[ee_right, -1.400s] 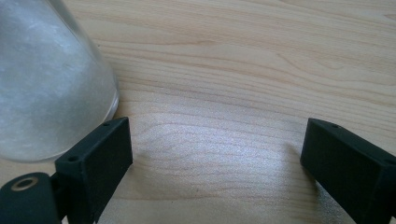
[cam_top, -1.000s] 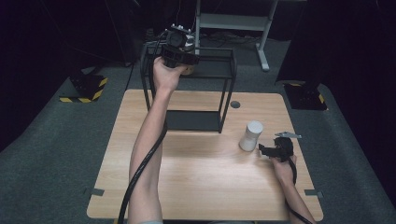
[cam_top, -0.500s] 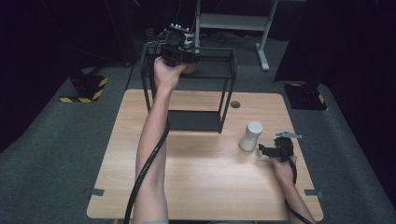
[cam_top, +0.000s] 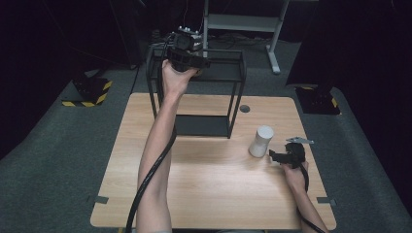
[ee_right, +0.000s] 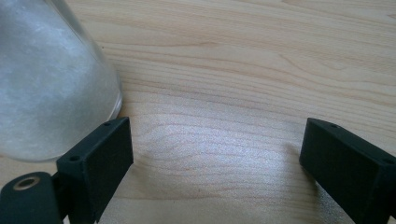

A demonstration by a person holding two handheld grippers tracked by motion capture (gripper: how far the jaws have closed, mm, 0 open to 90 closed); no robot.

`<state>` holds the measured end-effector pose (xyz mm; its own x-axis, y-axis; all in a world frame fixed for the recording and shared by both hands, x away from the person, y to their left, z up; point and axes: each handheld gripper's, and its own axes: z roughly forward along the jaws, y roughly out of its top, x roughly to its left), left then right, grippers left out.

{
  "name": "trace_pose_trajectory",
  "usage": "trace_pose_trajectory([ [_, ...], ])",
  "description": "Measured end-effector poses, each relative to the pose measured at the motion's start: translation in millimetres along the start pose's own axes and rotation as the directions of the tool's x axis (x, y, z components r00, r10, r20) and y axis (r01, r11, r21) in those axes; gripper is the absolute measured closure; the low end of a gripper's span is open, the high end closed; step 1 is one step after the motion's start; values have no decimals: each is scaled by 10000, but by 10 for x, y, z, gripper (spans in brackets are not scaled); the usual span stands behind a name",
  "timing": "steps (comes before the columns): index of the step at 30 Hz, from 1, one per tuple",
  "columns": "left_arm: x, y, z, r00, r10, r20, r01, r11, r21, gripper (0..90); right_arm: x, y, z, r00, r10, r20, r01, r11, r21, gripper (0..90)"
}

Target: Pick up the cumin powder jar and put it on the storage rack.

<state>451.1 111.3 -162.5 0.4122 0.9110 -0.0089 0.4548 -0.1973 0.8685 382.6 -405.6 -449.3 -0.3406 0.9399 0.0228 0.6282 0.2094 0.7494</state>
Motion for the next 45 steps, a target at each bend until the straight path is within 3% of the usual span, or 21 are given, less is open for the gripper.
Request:
trace_pose_trajectory([
  [5,-37,-71,-154,9994,160,-294,-167,9996,-237,65,9,4,1,10000,-15,26,15,10000,21,92],
  [9,-30,-111,-242,9994,177,-303,-190,9989,-420,49,21,7,3,10000,-67,70,67,10000,39,93],
  [14,59,-211,-409,9999,92,115,-83,9975,-697,49,40,12,6,9998,-114,133,113,9999,74,93],
  [23,78,-415,-601,9979,440,479,-395,9951,-908,37,60,20,9,9996,-210,206,207,9997,118,93],
  [31,-12,-663,-707,9871,972,1275,-856,9919,-934,21,61,20,9,9995,-219,212,216,9997,119,93],
  [35,-63,-778,-727,9794,1233,1597,-1089,9894,-963,20,63,19,10,9995,-228,220,225,9997,117,95],
  [40,-134,-979,-662,9715,1562,1785,-1466,9870,-657,19,61,20,9,9996,-205,218,202,9997,120,95],
  [45,-128,-1213,-510,9720,1335,1931,-1300,9910,-307,16,64,19,10,9995,-231,232,228,9997,117,96],
])
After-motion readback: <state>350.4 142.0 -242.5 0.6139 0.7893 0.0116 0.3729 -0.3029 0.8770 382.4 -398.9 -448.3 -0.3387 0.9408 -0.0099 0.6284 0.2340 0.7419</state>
